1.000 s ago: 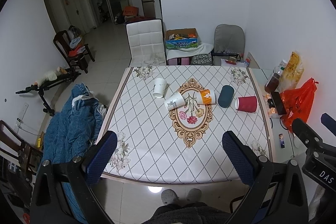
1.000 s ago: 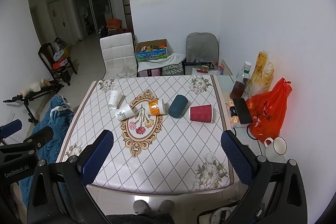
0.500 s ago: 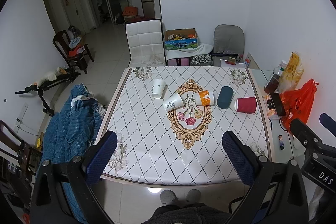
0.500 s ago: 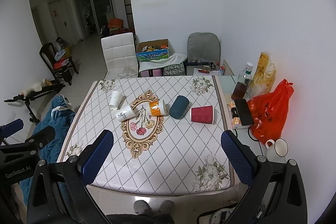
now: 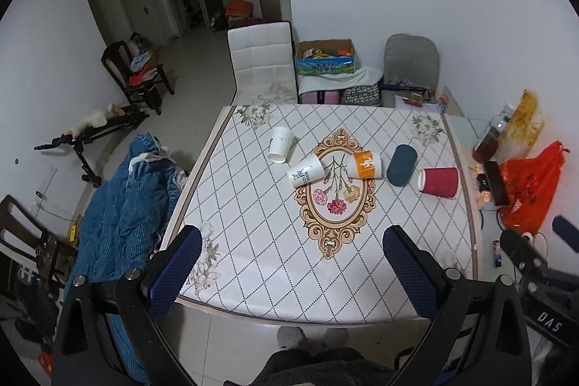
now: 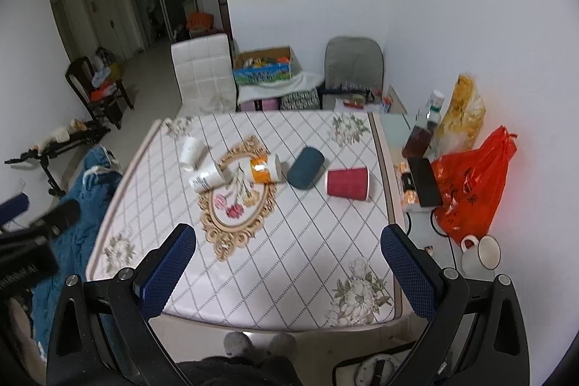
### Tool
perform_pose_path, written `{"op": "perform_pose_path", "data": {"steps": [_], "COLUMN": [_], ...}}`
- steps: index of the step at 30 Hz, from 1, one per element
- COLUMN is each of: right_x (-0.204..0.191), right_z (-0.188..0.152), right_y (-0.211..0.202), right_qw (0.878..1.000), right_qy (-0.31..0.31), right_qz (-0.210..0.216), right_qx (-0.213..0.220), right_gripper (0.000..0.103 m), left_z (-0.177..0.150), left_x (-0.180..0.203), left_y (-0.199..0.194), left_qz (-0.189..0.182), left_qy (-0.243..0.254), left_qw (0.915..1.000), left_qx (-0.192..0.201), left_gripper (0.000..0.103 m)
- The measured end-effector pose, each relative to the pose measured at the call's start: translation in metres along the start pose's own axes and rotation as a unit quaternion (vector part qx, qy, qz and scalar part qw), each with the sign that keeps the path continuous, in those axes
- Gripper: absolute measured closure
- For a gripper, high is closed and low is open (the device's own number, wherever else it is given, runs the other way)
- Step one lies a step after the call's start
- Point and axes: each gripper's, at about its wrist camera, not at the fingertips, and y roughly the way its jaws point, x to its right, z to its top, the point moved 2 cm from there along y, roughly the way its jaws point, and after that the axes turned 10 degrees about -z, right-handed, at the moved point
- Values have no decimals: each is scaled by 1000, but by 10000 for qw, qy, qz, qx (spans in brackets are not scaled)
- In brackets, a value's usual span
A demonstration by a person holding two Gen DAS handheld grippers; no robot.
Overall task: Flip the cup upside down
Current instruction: 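Move the left gripper toward the orange-and-white paper cup lying on its side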
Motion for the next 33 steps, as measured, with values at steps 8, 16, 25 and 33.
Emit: {"op": "perform_pose_path", "data": {"steps": [8,16,25,33], "right_x": [12,9,3,-4], "right_z": [-23,-50,-69,-79], "right_y": [80,165,270,345], "right_qw": [9975,9903,9705,9491], "right_qy": [-128,-168,69,95], "right_qz": [-151,-260,-305,-455], "right_qx": [-677,-1351,-2392,-3116], "right_gripper": [0,0,0,0], "left_z": [4,28,87,102], "left_x": [8,20,47,99], "left_y": [66,152,271,380], "left_qz": [196,265,182,91], "left_qy": [48,345,1127,3345], "left_qw": [9989,9942,9806,9209], "left_qx": [-425,-984,-1595,-1999], "left_gripper": [0,0,0,1]}}
